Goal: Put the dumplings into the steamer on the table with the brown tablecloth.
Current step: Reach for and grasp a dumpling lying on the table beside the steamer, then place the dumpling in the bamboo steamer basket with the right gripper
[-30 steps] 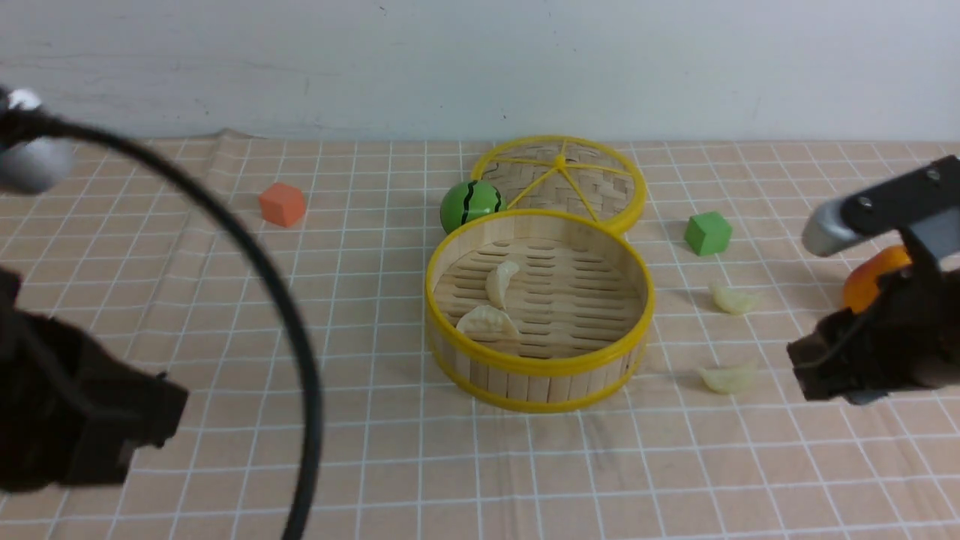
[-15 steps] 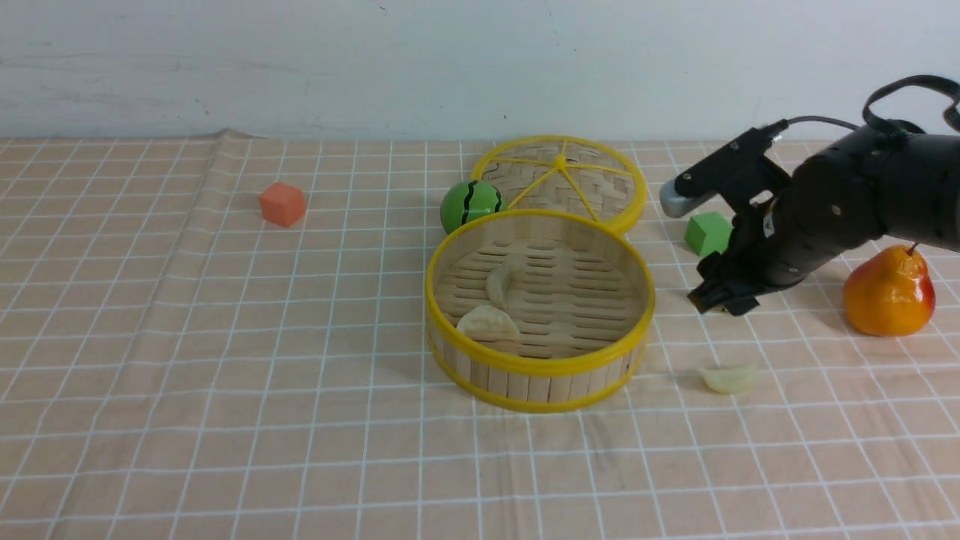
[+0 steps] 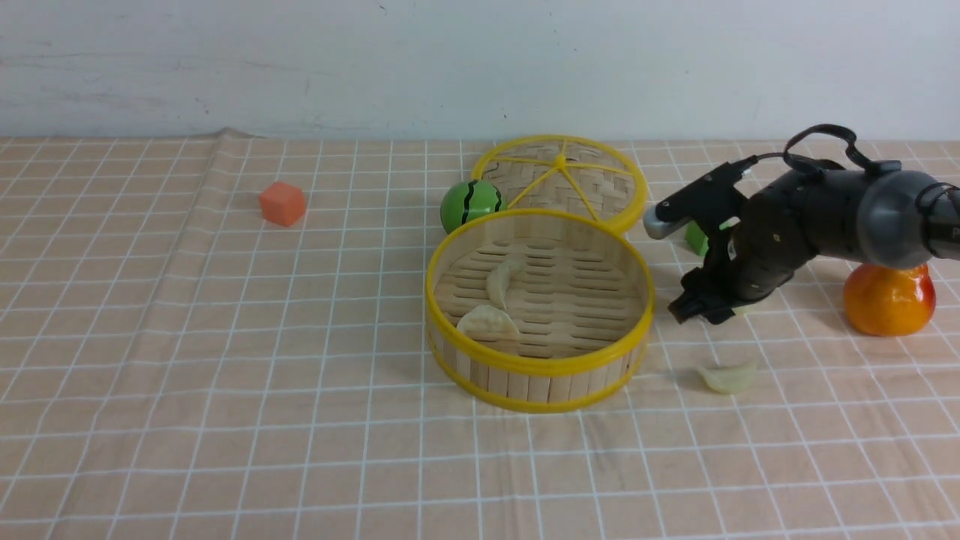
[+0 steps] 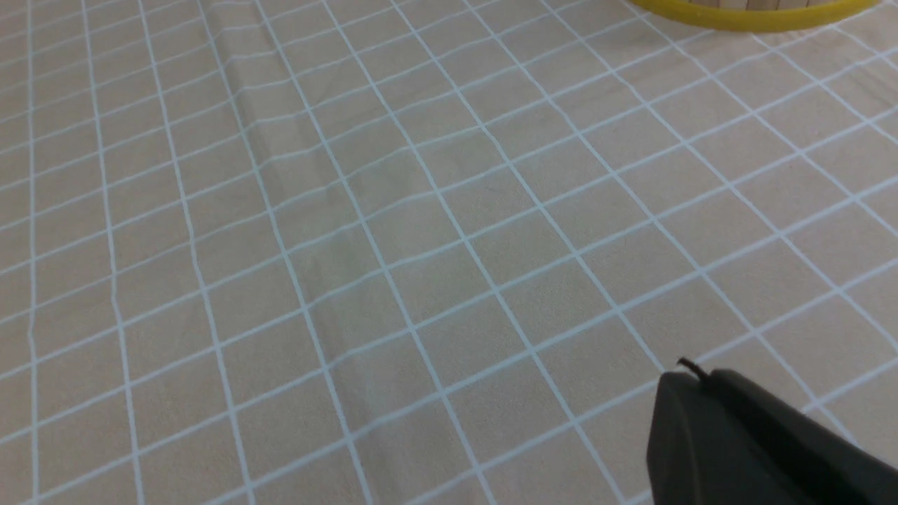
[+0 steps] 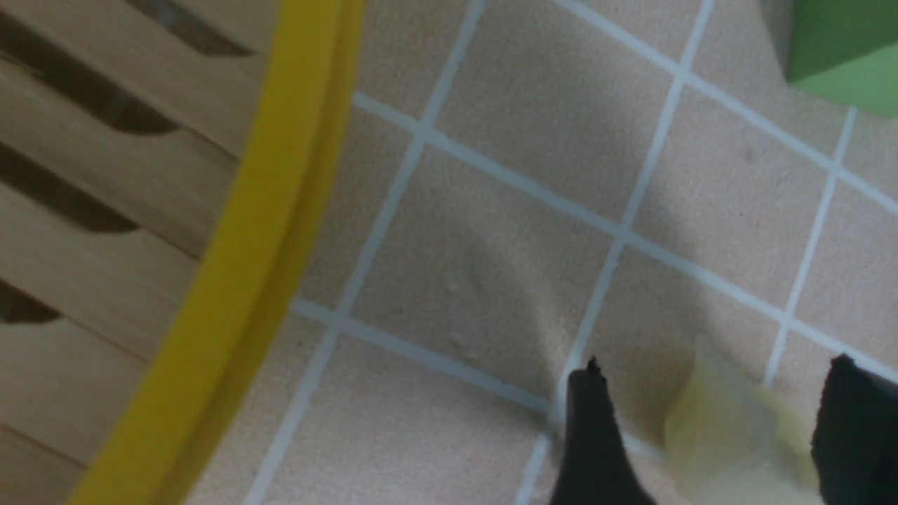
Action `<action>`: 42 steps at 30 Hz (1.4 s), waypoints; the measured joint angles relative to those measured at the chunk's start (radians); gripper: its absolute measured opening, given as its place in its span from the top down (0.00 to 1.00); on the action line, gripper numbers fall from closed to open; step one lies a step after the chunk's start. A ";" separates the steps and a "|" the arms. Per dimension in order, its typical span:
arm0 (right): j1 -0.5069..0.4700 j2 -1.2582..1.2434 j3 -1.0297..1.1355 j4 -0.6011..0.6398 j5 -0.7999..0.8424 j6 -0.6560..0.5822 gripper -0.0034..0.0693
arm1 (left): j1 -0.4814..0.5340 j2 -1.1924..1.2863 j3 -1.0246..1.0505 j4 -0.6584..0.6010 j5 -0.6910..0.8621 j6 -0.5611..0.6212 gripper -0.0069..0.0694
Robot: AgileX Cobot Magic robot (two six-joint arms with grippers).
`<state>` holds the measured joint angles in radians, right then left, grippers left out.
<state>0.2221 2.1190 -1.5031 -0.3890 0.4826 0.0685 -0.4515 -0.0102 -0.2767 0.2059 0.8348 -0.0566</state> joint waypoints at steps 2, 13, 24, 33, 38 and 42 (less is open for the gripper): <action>0.000 0.003 0.000 -0.026 0.003 -0.010 0.50 | 0.000 -0.001 0.008 0.008 -0.011 0.001 0.93; 0.001 -0.017 0.000 -0.088 0.051 -0.023 0.72 | 0.000 -0.001 0.011 0.024 -0.037 0.003 0.93; 0.117 -0.225 0.001 0.127 0.055 -0.023 0.72 | 0.000 -0.001 0.011 0.035 -0.041 0.003 0.93; 0.239 -0.121 -0.001 0.127 -0.256 -0.023 0.72 | 0.000 -0.001 0.011 0.035 -0.044 0.003 0.93; 0.239 -0.020 0.001 0.053 -0.268 -0.023 0.71 | 0.000 -0.001 0.011 0.037 -0.044 0.003 0.93; 0.243 -0.023 0.001 0.035 -0.215 -0.023 0.50 | 0.000 -0.001 0.011 0.039 -0.044 0.003 0.92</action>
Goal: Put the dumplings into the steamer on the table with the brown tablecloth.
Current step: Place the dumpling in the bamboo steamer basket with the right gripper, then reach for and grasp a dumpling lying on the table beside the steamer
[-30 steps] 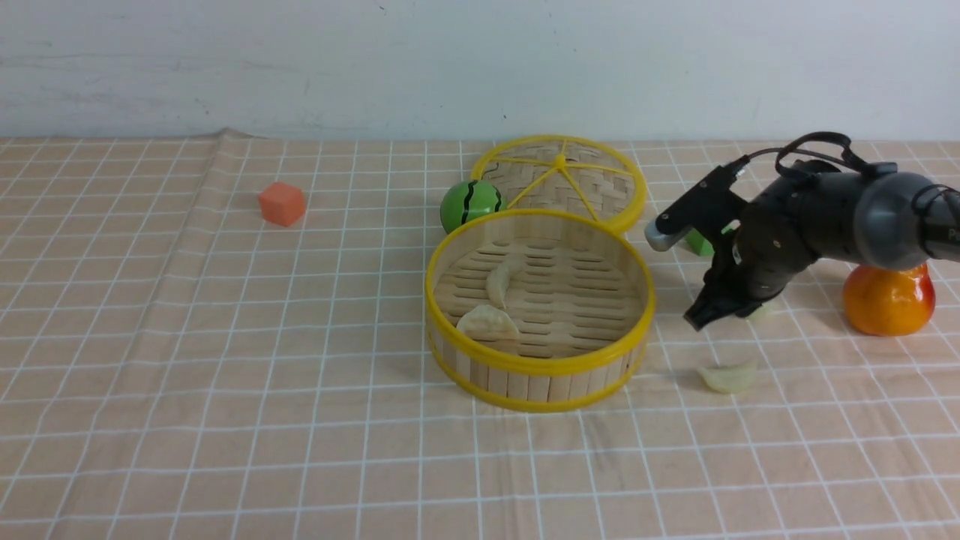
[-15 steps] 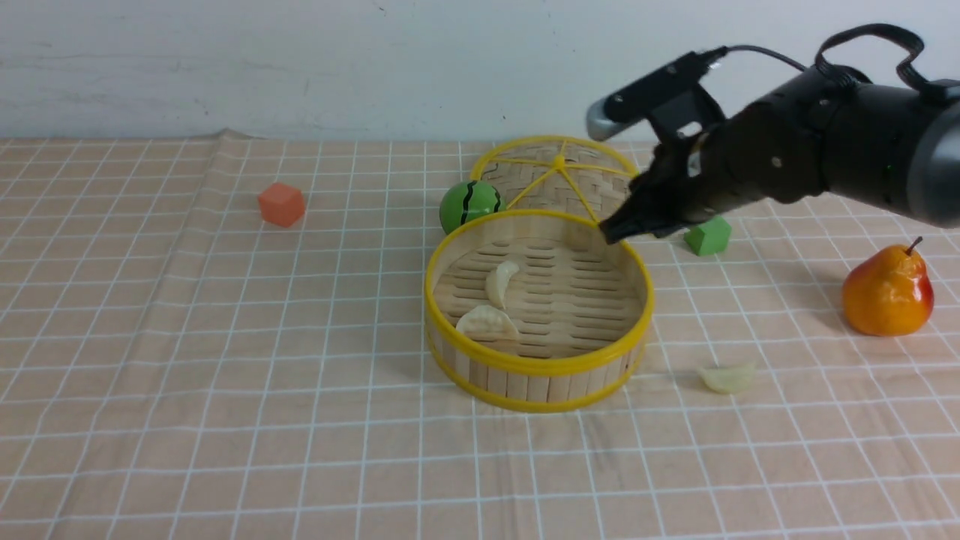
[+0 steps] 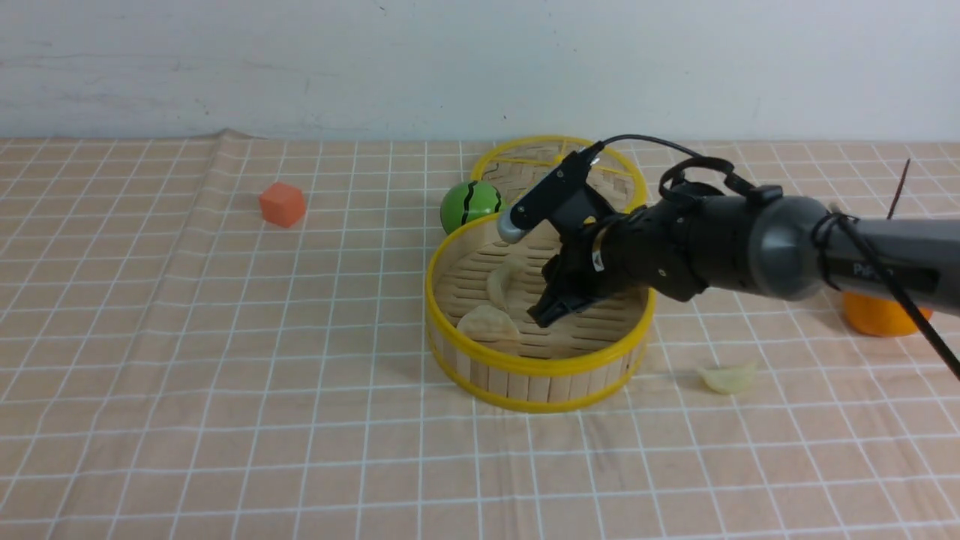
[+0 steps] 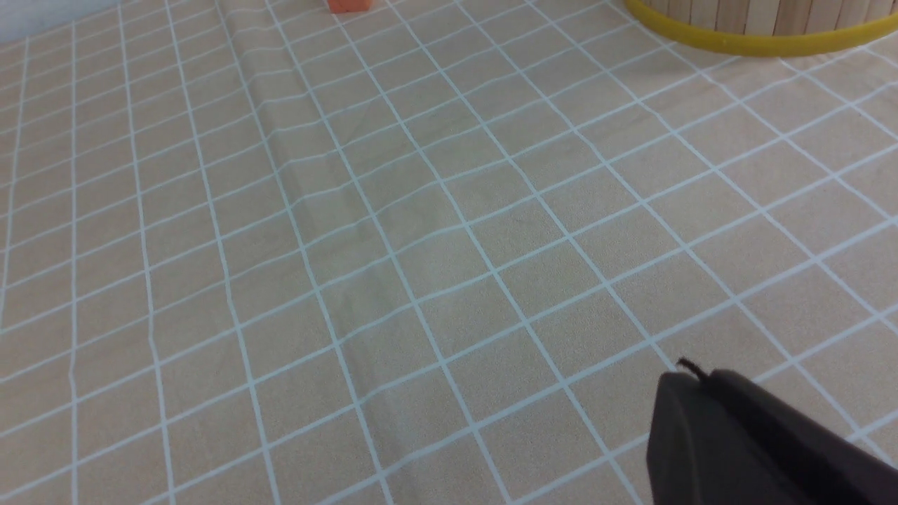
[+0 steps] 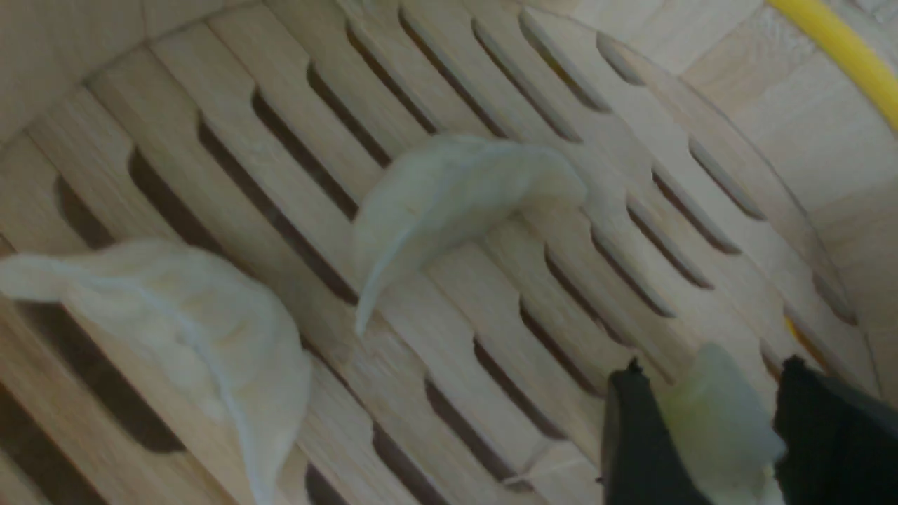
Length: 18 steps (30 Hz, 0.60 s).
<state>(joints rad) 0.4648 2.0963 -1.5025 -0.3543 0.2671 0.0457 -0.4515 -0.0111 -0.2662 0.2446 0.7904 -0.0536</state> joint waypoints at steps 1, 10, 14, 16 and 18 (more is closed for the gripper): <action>0.003 -0.009 0.001 0.000 0.033 0.000 0.45 | 0.000 0.000 0.000 0.000 0.000 0.000 0.92; 0.035 -0.340 -0.001 0.003 0.315 0.071 0.25 | 0.000 0.000 0.000 0.000 0.000 0.000 0.91; -0.022 -0.403 -0.002 0.001 0.472 0.140 0.26 | 0.000 0.000 0.000 0.000 0.000 0.000 0.91; -0.087 -0.394 0.005 0.019 0.616 0.167 0.28 | 0.000 0.000 0.000 0.000 0.000 0.000 0.91; -0.144 -0.367 0.026 0.059 0.678 0.157 0.30 | 0.000 0.000 0.000 0.000 0.000 0.000 0.90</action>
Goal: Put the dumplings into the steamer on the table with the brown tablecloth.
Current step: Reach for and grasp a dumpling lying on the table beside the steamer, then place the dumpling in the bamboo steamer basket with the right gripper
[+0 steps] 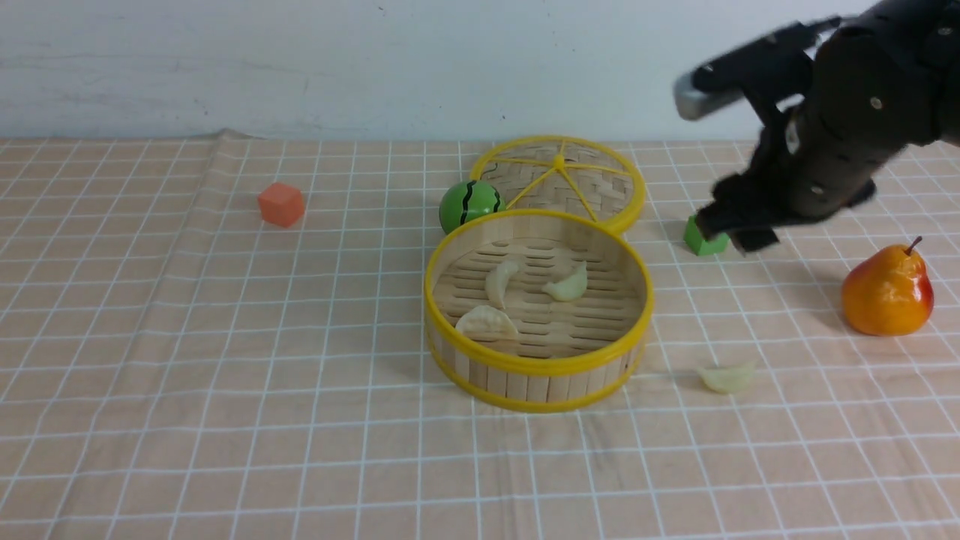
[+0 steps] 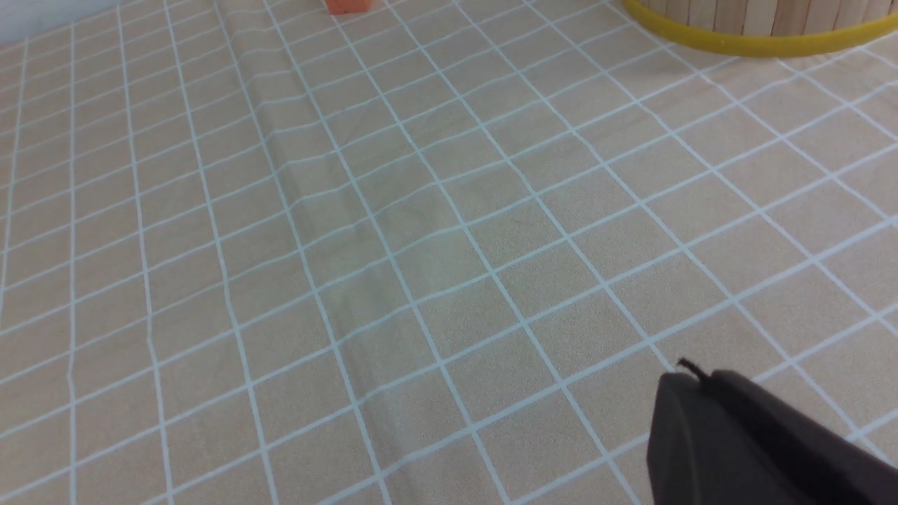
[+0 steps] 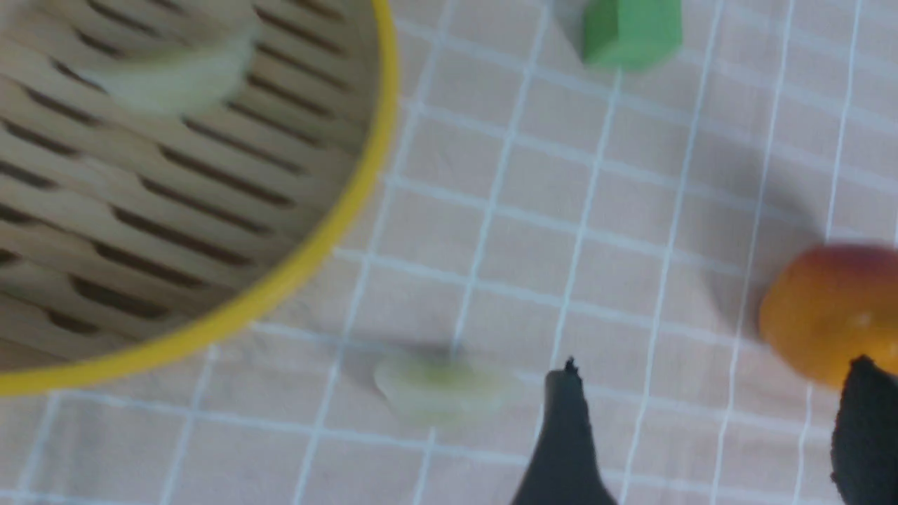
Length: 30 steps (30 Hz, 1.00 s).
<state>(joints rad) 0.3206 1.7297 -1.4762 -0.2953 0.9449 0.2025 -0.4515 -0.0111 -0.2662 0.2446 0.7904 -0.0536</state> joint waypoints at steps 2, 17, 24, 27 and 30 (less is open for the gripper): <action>-0.036 0.031 0.028 0.050 0.024 -0.028 0.31 | 0.000 0.000 0.000 0.000 -0.001 0.000 0.90; -0.034 0.274 0.080 0.191 -0.193 -0.397 0.38 | 0.000 0.000 0.000 0.000 -0.006 0.000 0.90; -0.034 0.296 0.071 0.213 -0.175 -0.369 0.55 | 0.000 0.000 0.000 0.000 -0.006 0.000 0.90; -0.034 0.283 0.070 0.231 -0.157 -0.369 0.67 | 0.000 0.000 0.000 0.000 -0.006 0.000 0.90; -0.034 0.216 0.050 0.266 -0.084 -0.368 0.74 | 0.000 0.000 0.000 0.000 -0.006 0.000 0.90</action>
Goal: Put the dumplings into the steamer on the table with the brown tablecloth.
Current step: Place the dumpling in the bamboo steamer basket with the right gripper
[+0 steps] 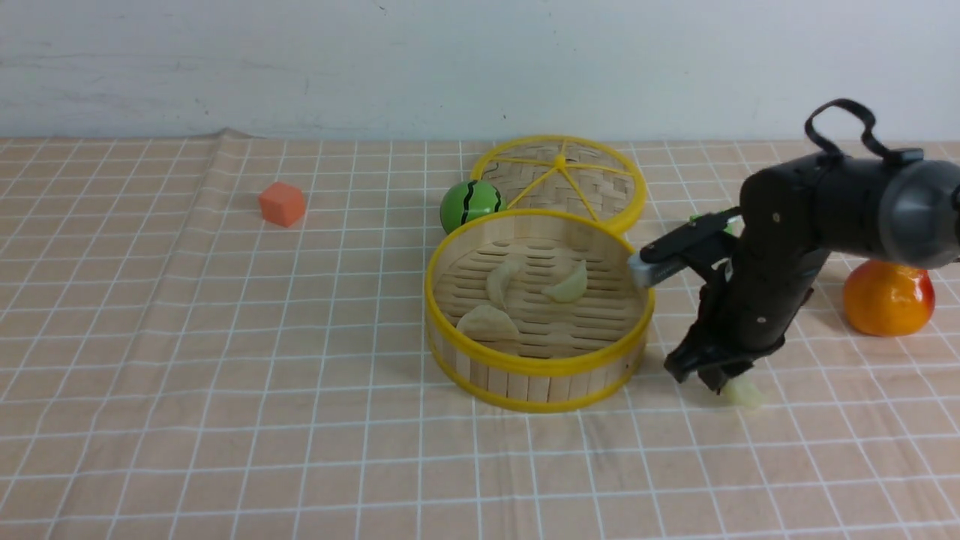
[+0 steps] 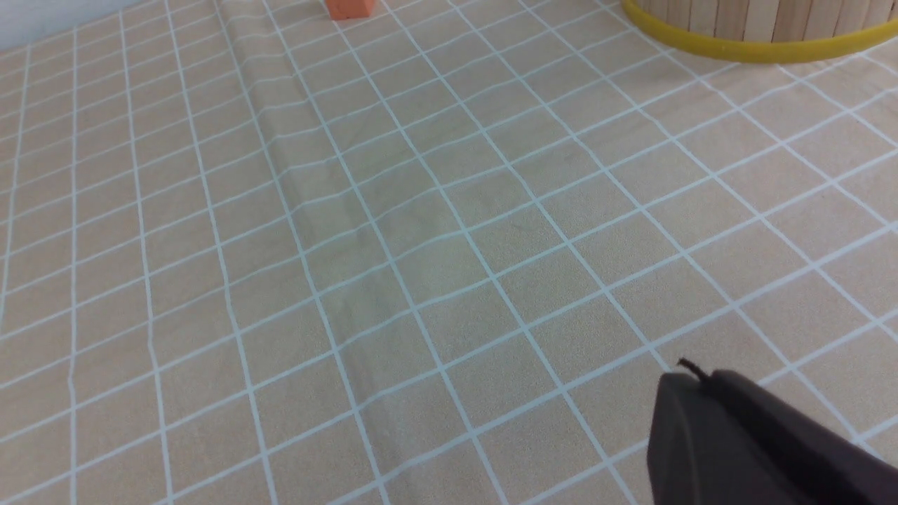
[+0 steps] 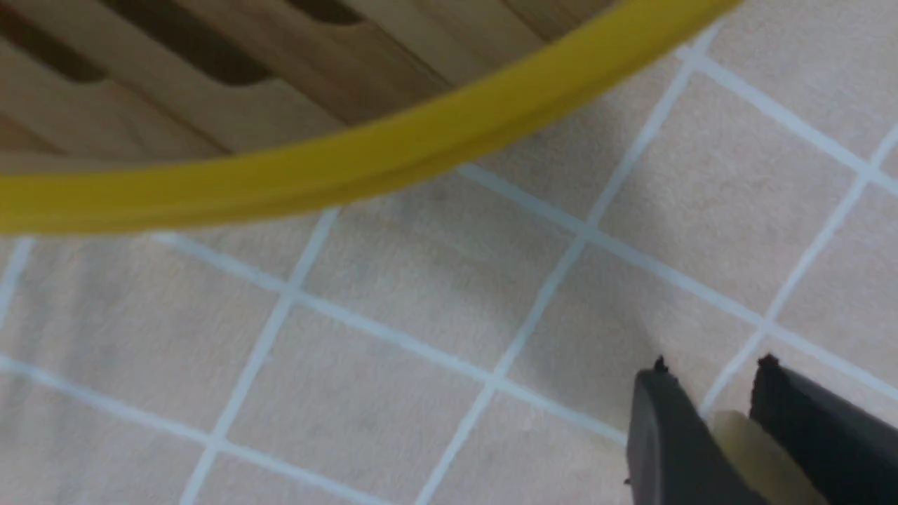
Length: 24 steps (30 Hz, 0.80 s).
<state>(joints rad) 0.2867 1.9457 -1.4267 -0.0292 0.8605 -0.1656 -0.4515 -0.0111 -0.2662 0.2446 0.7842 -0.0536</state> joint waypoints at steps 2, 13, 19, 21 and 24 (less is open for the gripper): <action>0.000 -0.045 -0.027 0.036 0.010 0.001 0.74 | 0.000 0.000 0.000 0.000 0.000 0.000 0.90; 0.018 -0.105 -0.096 0.533 -0.189 -0.207 0.74 | 0.000 0.000 0.000 0.000 -0.003 0.000 0.90; 0.044 0.056 -0.096 0.659 -0.242 -0.391 0.74 | 0.000 0.000 0.001 0.000 -0.004 0.000 0.90; 0.044 0.091 -0.096 0.660 -0.242 -0.395 0.74 | 0.000 0.000 0.001 0.000 -0.004 0.000 0.90; 0.044 0.105 -0.096 0.684 -0.249 -0.399 0.68 | 0.000 0.000 0.001 0.000 -0.005 0.000 0.90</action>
<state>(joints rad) 0.3303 2.0507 -1.5224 0.6549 0.6120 -0.5643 -0.4515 -0.0111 -0.2654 0.2446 0.7793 -0.0536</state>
